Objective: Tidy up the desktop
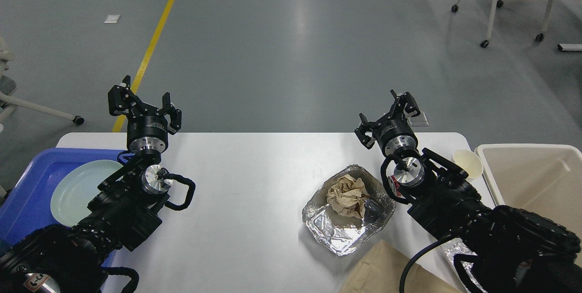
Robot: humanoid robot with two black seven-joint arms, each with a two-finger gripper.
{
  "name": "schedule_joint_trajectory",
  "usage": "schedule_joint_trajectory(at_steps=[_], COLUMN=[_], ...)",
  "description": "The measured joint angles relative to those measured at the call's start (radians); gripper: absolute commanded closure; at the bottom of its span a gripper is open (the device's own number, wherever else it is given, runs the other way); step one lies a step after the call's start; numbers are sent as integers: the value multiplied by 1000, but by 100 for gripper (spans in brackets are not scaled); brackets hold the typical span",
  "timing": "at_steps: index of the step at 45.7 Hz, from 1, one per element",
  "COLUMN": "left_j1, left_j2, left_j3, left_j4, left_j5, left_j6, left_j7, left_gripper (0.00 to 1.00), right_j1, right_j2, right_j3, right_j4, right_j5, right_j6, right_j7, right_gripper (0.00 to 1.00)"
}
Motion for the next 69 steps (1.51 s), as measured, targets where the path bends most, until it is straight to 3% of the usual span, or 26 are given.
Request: schedule_joint_trajectory(at_steps=[32,69], left_j1=[5,5], left_j2=[-2,-2], left_j3=[40,40], left_j4=[-5,-5], left_j5=[1,0], left_j6=[-13,-13], left_j7=[-39,-42], left_gripper=[0,0], right_j1=[0,18], right_j2=[0,9], right_j3=[0,-83], right_j4=[0,11], right_j5=[0,-3], right_j6=[0,0], right_j7=[0,-14], right_gripper=[0,0])
